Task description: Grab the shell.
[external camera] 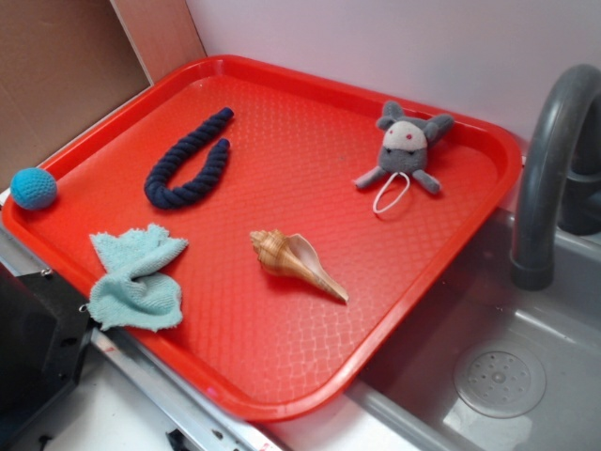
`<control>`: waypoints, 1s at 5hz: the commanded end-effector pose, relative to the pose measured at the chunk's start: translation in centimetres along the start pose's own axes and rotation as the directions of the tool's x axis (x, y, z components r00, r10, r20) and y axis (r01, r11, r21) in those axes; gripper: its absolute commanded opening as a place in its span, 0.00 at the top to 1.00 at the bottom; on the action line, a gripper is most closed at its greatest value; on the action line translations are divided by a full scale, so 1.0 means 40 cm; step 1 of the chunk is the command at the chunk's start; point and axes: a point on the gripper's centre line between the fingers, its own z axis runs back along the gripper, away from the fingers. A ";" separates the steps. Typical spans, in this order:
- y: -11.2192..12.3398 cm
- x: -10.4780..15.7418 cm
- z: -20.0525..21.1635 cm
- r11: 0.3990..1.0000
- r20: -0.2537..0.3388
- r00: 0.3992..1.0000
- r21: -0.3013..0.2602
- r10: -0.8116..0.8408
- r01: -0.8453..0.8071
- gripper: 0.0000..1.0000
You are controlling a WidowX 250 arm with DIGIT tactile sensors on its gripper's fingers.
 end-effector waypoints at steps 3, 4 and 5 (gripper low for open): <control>-0.048 0.060 -0.060 0.937 0.050 0.940 -0.077 -0.337 0.340 0.00; -0.086 0.107 -0.104 0.822 0.063 0.830 -0.112 -0.555 0.558 0.00; -0.163 0.151 -0.163 0.655 0.097 0.669 -0.142 -0.737 0.742 0.00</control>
